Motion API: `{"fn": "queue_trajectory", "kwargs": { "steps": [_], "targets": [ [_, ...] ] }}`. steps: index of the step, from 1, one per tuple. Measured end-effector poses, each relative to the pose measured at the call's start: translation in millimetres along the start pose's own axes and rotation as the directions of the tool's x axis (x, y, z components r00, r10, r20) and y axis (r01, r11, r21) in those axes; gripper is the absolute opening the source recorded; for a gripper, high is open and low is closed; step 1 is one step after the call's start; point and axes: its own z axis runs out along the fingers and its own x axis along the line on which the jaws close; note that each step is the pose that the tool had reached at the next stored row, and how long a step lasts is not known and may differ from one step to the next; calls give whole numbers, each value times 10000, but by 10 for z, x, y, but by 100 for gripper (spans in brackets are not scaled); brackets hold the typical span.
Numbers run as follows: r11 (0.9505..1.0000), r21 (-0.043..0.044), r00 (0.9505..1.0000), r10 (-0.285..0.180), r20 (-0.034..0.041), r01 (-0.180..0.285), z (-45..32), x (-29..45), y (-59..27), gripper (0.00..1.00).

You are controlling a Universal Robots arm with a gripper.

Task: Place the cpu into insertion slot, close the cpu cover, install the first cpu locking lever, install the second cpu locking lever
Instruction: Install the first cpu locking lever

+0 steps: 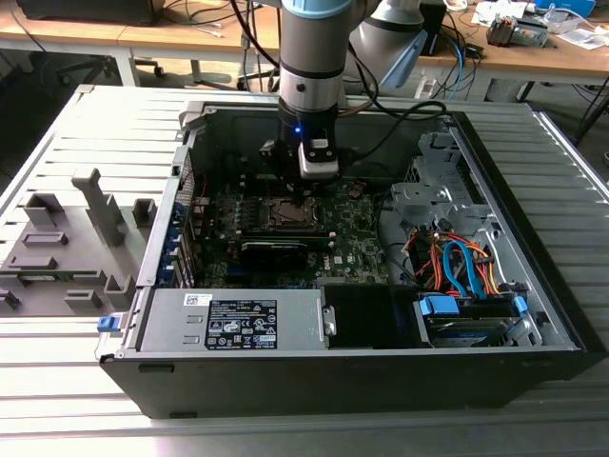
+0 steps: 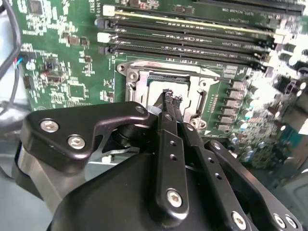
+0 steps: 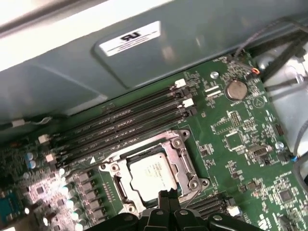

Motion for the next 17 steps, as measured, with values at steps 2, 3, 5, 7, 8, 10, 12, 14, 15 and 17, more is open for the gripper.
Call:
{"fn": "queue_trajectory", "kwargs": {
  "steps": [2,3,5,7,8,10,12,14,15,17],
  "targets": [
    [9992,3,9992,-393,7,393,1,0,0,11],
    [9979,4,9979,-648,11,648,3,0,0,11],
    [9929,9,9929,-1192,21,1192,5,0,0,11],
    [9854,13,9854,-1704,30,1704,7,0,0,11],
    [9818,16,9818,-1901,33,1901,8,0,0,11],
    [9740,20,9740,-2264,39,2264,9,0,0,11],
    [9654,23,9654,-2608,45,2608,11,0,0,11],
    [9521,30,9521,-3057,52,3057,13,0,0,11],
    [9468,31,9468,-3218,54,3218,13,0,0,11],
    [9251,39,9251,-3798,63,3798,15,0,0,11]
  ]
}}
